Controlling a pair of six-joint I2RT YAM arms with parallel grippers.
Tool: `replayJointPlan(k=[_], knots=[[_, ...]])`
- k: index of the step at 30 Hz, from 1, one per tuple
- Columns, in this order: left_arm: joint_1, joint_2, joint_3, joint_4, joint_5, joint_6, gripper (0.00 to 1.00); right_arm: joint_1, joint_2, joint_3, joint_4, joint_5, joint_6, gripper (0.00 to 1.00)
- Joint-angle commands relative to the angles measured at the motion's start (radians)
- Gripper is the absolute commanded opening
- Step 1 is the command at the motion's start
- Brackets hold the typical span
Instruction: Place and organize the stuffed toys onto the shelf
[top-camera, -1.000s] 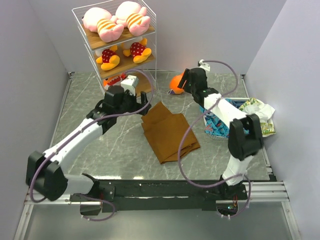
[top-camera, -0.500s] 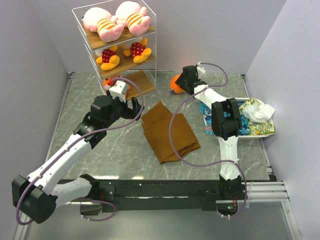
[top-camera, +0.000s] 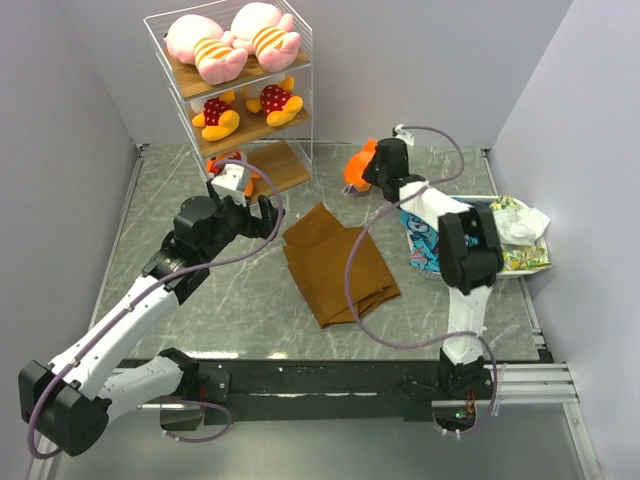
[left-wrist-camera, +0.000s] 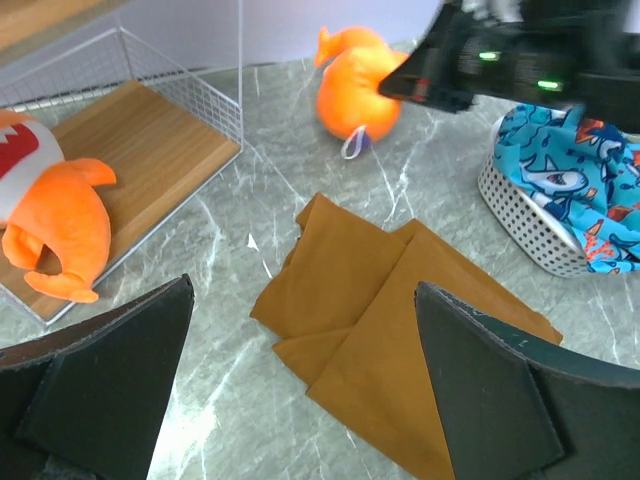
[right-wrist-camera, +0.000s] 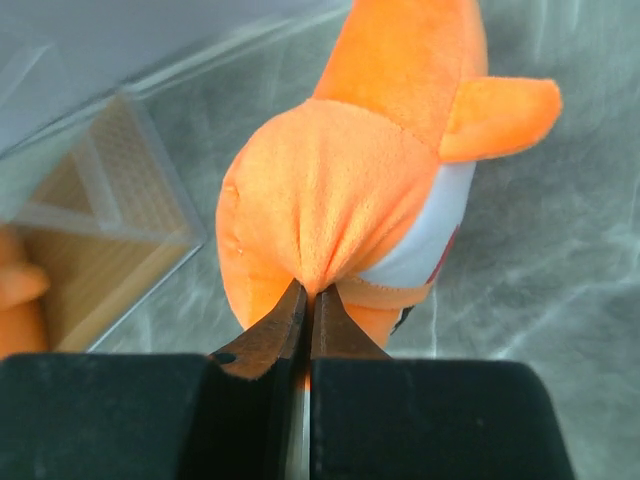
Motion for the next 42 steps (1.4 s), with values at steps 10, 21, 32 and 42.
replayJointPlan(k=[10,21,32,42], knots=[[-0.003,-0.042,0.208,-0.178,0.053,-0.118,0.95,0.072,-0.692,-0.555,0.436,-0.443,-0.561,0.00],[0.000,-0.062,0.474,-0.510,0.062,-0.165,0.92,0.353,-1.039,-0.897,0.434,-0.753,-1.266,0.00],[-0.001,-0.044,0.581,-0.681,0.448,-0.043,0.87,0.402,-1.211,-1.003,0.483,-0.977,-1.546,0.00],[0.000,-0.008,0.543,-0.799,0.601,-0.013,0.75,0.405,-1.214,-0.986,0.517,-0.917,-1.581,0.00]])
